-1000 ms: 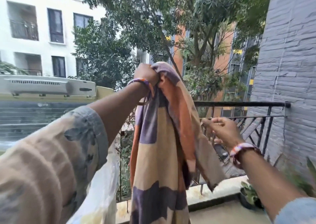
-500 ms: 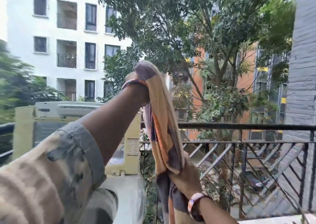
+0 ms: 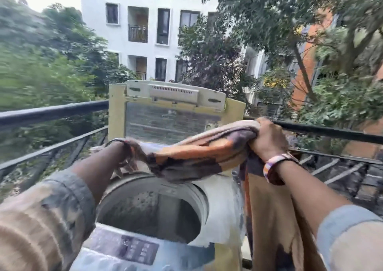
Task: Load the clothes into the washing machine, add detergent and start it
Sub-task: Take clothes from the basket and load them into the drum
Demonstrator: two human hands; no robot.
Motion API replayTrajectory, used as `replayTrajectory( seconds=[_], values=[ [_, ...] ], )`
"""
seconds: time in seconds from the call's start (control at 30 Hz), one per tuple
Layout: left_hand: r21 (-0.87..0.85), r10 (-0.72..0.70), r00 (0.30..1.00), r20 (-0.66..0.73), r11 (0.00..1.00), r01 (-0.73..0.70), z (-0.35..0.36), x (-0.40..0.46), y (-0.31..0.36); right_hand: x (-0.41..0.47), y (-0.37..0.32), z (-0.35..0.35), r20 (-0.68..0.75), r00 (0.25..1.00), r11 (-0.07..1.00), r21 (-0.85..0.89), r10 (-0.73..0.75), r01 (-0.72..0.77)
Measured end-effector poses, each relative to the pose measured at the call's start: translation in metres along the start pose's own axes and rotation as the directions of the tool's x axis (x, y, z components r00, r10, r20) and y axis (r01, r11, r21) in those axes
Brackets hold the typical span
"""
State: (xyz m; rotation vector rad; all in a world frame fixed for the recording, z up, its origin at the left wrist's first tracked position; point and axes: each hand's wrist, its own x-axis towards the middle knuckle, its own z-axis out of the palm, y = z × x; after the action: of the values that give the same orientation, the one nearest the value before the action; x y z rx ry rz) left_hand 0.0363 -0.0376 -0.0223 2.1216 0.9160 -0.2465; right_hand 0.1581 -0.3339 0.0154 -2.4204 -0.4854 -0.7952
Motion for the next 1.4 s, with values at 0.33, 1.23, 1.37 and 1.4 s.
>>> replayTrajectory(
  seconds=[0.33, 1.23, 1.37, 1.4],
  values=[
    [0.038, 0.864, 0.497, -0.081, 0.501, -0.865, 0.082, -0.055, 0.099, -0.024, -0.038, 0.008, 0.053, 0.971, 0.972, -0.019, -0.233, 0.234],
    [-0.68, 0.49, 0.592, -0.64, -0.002, -0.734, 0.108, -0.077, 0.216, -0.067, 0.153, -0.078, -0.263, 0.828, 0.81, 0.486, 0.494, -0.329],
    [-0.628, 0.403, 0.624, -0.67, 0.142, -0.765, 0.077, -0.037, 0.163, -0.021, 0.104, -0.081, -0.318, 0.876, 0.884, 0.416, 0.363, -0.215],
    [-0.616, 0.374, 0.628, -0.682, 0.17, -0.77, 0.071, -0.027, 0.148, -0.011, 0.092, -0.076, -0.312, 0.895, 0.901, 0.392, 0.32, -0.186]
  ],
)
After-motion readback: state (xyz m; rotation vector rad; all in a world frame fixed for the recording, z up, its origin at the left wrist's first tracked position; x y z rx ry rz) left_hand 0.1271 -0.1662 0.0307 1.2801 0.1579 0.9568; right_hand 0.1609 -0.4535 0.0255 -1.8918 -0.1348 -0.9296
